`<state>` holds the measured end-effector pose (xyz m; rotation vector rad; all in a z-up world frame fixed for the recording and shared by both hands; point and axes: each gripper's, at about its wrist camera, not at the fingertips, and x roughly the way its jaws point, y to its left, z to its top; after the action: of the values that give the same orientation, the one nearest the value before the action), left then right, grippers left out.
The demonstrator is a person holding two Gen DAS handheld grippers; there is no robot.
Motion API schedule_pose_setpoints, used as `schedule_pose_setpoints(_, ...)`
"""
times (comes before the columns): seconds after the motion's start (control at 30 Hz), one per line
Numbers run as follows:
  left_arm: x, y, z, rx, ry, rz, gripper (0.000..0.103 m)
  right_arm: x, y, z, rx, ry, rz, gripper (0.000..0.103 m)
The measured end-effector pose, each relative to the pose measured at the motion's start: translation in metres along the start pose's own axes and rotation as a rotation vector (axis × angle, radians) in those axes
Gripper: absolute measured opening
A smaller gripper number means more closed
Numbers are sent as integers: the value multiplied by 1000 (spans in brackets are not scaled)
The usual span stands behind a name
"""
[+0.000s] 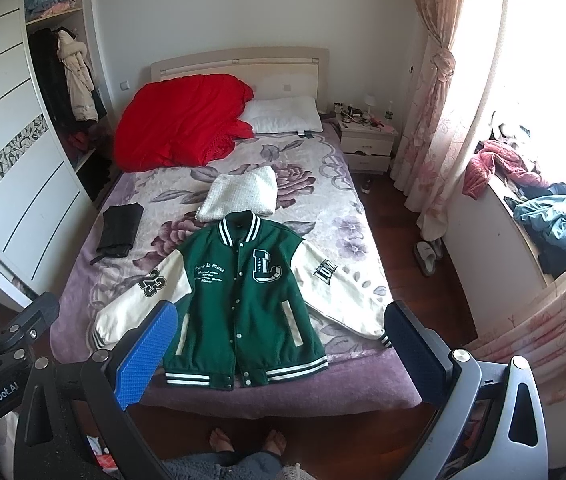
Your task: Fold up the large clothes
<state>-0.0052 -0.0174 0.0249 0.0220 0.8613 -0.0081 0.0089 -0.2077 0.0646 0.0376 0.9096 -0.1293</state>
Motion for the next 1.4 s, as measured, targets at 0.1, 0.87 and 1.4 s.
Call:
schedule_pose_setpoints(0.1,0,0,0,0,0,0,103,-1,0,3,1,0,0,103)
schedule_pose_setpoints(0.87,9,7,9,-2,-26,17,103,0,18,11,18,6,-1,103)
schedule_pose_setpoints(1.4,238,8,-10,88,89,88,103,230,-99,-66,429,209,-199,95)
